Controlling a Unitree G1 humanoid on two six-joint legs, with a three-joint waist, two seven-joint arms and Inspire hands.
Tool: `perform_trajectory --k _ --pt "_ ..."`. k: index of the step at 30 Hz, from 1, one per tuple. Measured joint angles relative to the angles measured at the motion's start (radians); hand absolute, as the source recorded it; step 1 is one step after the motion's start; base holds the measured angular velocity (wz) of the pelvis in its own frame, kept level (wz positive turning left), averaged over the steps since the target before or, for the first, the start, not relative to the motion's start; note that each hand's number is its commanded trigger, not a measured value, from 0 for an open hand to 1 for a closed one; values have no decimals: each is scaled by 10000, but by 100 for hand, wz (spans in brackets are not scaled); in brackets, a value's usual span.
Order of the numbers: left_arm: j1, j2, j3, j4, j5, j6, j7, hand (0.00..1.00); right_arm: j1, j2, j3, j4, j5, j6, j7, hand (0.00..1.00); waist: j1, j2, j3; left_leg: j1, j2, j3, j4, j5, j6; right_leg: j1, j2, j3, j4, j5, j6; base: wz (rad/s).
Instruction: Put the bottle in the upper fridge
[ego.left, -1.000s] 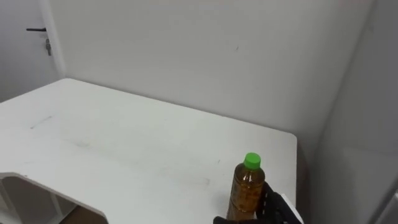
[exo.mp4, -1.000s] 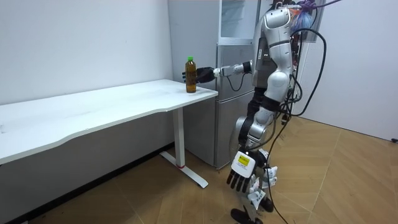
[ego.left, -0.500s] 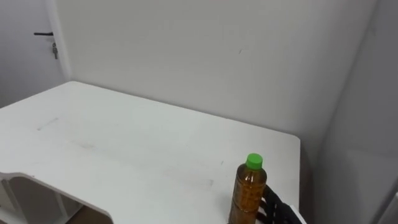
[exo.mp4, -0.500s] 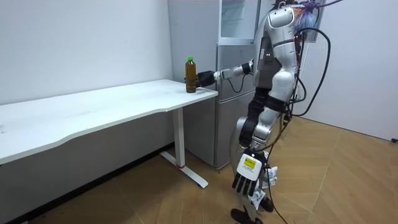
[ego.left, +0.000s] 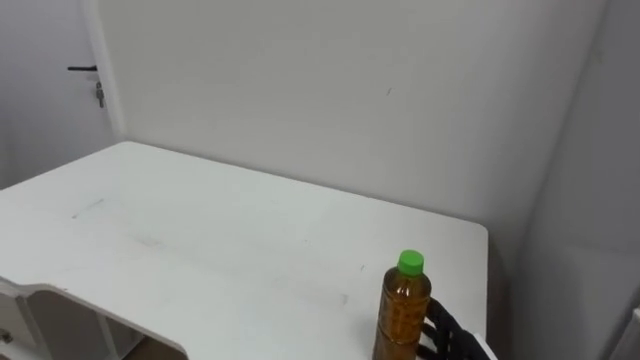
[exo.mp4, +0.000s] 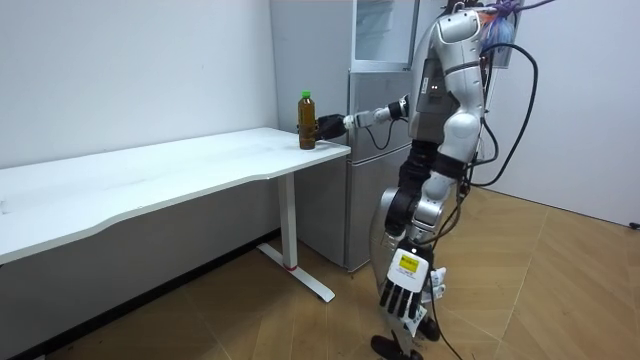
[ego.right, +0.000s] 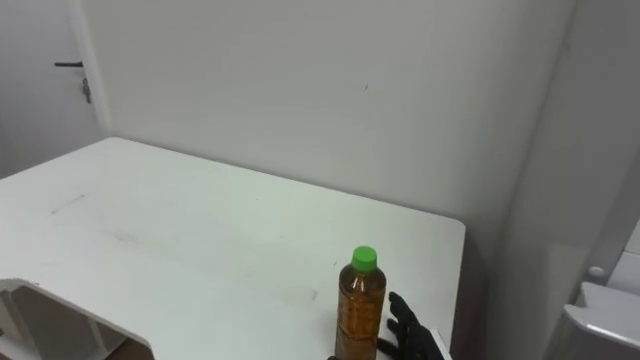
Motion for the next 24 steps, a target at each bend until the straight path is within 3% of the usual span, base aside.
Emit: perform_trajectory --k 5,12,24 --pt "-3 -14 -35 -1 -3 -1 0 0 -5 48 1 0 368 52 -157 0 19 -71 -2 24 -2 0 1 8 3 31 -39 -8 1 -2 4 0" --pt "-1 -12 -40 1 -2 0 -83 0 -212 81 11 73 445 136 -302 0 154 -182 105 37 -2 -4 -1 15 -7 49 -10 5 -7 -3 5 0" --pt "38 -5 -29 -116 -4 35 -189 0 -663 82 118 340 371 332 -357 0 542 -239 104 16 -79 -157 -40 56 13 65 -24 7 -26 -16 25 3"
